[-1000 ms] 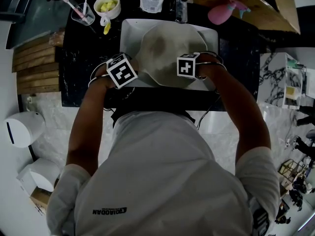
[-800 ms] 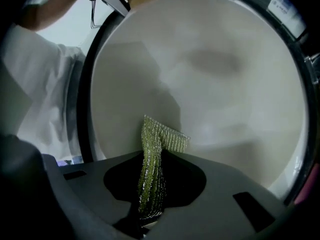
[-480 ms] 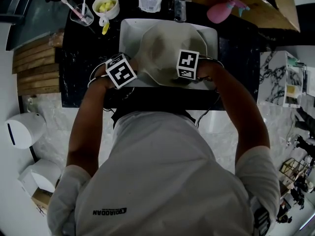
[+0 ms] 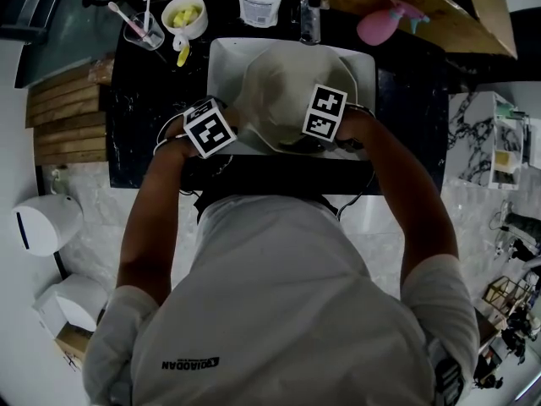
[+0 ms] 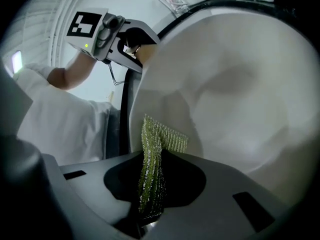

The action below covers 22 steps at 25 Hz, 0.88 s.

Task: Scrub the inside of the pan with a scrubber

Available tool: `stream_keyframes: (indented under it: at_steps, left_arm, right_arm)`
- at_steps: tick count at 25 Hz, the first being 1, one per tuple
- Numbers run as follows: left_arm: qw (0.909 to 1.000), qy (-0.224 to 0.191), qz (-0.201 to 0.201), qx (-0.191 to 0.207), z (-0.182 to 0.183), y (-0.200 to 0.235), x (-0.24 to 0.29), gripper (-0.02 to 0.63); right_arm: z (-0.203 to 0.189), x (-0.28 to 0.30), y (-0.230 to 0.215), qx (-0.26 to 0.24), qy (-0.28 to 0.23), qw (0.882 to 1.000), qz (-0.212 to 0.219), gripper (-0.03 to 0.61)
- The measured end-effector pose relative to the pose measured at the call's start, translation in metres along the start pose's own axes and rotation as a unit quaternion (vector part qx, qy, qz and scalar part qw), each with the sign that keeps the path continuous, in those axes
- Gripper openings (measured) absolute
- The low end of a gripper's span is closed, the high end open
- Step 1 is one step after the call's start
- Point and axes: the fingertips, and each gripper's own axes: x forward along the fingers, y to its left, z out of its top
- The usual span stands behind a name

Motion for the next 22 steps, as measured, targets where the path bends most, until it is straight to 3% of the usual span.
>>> stream_keyframes:
  at_steps: [6, 11, 13, 17, 20, 22]
  left_arm:
    - [1.0000, 0.003, 0.000, -0.001, -0.001, 0.000, 0.000, 0.247]
    - [1.0000, 0.004, 0.000, -0.001, -0.001, 0.000, 0.001, 0.247]
    - [1.0000, 0.004, 0.001, -0.001, -0.001, 0.000, 0.001, 0.247]
    - [1.0000, 0.004, 0.001, -0.001, -0.001, 0.001, 0.001, 0.247]
    - [1.0000, 0.004, 0.001, 0.000, -0.001, 0.000, 0.001, 0.247]
    - [1.0000, 0.004, 0.002, 0.000, -0.002, 0.001, 0.001, 0.247]
  right_arm:
    - [0.014, -0.007, 0.012, 0.017, -0.065, 0.997, 0.046, 0.087]
    - [0.024, -0.027, -0.001, 0.015, -0.134, 0.991, 0.015, 0.087]
    - [0.030, -0.038, -0.005, 0.002, -0.170, 0.985, -0.012, 0.087]
    - [0.043, -0.060, -0.023, -0.035, -0.221, 0.968, -0.112, 0.087]
    - [0.056, -0.073, -0.040, -0.051, -0.258, 0.948, -0.176, 0.087]
    - [0.066, -0.084, -0.056, -0.076, -0.265, 0.930, -0.244, 0.087]
